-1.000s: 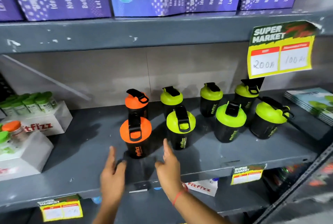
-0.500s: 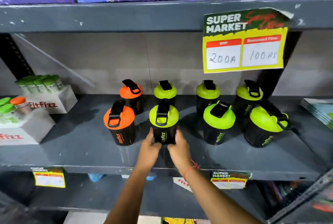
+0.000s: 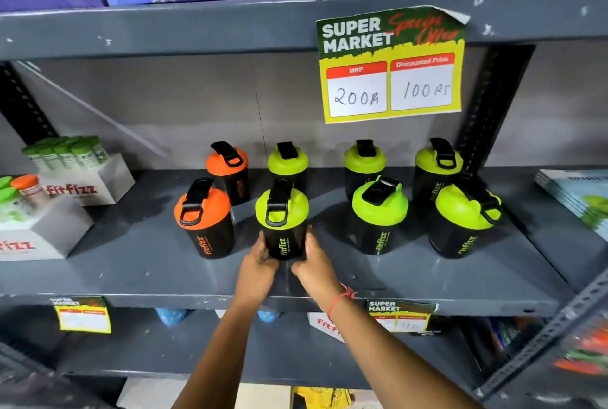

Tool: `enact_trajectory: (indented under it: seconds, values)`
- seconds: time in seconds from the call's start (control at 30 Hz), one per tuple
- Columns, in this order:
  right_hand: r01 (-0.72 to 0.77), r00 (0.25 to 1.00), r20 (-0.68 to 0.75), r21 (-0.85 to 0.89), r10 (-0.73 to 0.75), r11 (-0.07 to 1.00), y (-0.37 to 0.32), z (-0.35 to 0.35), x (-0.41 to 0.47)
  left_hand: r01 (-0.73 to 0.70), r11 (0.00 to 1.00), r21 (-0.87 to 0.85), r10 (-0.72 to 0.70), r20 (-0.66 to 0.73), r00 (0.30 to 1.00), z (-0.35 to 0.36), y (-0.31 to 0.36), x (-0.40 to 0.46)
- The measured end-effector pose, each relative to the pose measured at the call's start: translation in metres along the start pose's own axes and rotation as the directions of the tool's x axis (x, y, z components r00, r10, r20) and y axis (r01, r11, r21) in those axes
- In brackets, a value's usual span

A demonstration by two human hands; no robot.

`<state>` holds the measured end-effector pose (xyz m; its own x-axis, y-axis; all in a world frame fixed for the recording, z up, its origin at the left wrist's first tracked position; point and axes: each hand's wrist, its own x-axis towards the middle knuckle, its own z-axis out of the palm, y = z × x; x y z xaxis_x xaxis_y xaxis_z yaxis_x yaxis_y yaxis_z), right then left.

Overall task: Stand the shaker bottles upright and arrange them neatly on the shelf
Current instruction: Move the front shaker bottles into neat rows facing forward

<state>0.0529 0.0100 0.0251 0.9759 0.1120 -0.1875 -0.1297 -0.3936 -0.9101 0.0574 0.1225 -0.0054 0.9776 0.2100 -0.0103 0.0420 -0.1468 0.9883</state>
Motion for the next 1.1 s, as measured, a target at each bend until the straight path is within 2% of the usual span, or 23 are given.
enact_trajectory:
  seconds: [0.03, 0.1, 0.17, 0.2, 0.27, 0.33, 0.37, 0.43, 0.5, 0.57, 0.63, 0.83, 0.93, 1.1]
  values:
    - [-0.009, 1.000, 0.023, 0.015, 0.009, 1.000, 0.000, -0.001, -0.002, 0.014, 1.000, -0.009, -0.014, -0.049, 0.999, 0.002, 0.002, -0.004]
    - [-0.015, 1.000, -0.004, 0.127, 0.016, 0.992, 0.007, -0.004, -0.012, 0.006, 1.000, 0.008, -0.004, -0.256, 0.967, 0.008, 0.000, -0.023]
    - [0.061, 0.980, -0.199, 0.246, -0.011, 0.967, 0.024, -0.011, -0.025, -0.111, 0.992, 0.060, 0.126, -0.403, 0.907, 0.018, -0.007, -0.051]
    - [0.109, 0.941, -0.339, 0.257, -0.016, 0.960, 0.034, -0.017, -0.033, -0.171, 0.981, 0.087, 0.191, -0.391, 0.900, 0.026, -0.008, -0.066]
    - [0.195, 0.801, -0.598, 0.238, -0.015, 0.951, 0.051, -0.037, -0.043, -0.262, 0.959, 0.111, 0.282, -0.239, 0.929, 0.048, -0.009, -0.080]
    - [0.220, 0.704, -0.709, 0.270, 0.040, 0.937, 0.058, -0.058, -0.041, -0.303, 0.945, 0.125, 0.311, -0.055, 0.949, 0.071, -0.005, -0.073]
    - [0.188, 0.704, -0.704, 0.308, 0.090, 0.933, 0.061, -0.070, -0.035, -0.303, 0.945, 0.128, 0.303, 0.019, 0.953, 0.084, 0.001, -0.064]
    - [0.069, 0.798, -0.577, 0.377, 0.176, 0.924, 0.061, -0.086, -0.017, -0.236, 0.961, 0.141, 0.223, 0.100, 0.970, 0.099, 0.014, -0.045]
    - [0.007, 0.877, -0.456, 0.328, 0.151, 0.945, 0.065, -0.095, 0.000, -0.119, 0.981, 0.152, 0.093, 0.169, 0.981, 0.111, 0.023, -0.027]
    - [-0.006, 0.917, -0.387, 0.226, 0.096, 0.974, 0.071, -0.100, 0.012, -0.084, 0.984, 0.157, 0.045, 0.237, 0.971, 0.119, 0.027, -0.016]
    - [-0.021, 0.934, -0.349, 0.165, 0.078, 0.986, 0.078, -0.101, 0.018, -0.100, 0.985, 0.142, 0.055, 0.291, 0.955, 0.126, 0.022, -0.014]
    - [-0.031, 0.944, -0.324, 0.072, 0.053, 0.997, 0.074, -0.104, 0.000, -0.039, 0.996, 0.076, 0.016, 0.284, 0.959, 0.127, 0.007, -0.016]
    - [-0.060, 0.943, -0.322, 0.079, 0.083, 0.995, 0.069, -0.105, -0.003, -0.052, 0.997, 0.063, 0.032, 0.287, 0.957, 0.127, 0.007, -0.019]
    - [-0.015, 0.952, -0.300, 0.160, 0.063, 0.987, 0.075, -0.100, 0.002, -0.096, 0.991, 0.095, 0.068, 0.263, 0.962, 0.128, 0.017, -0.025]
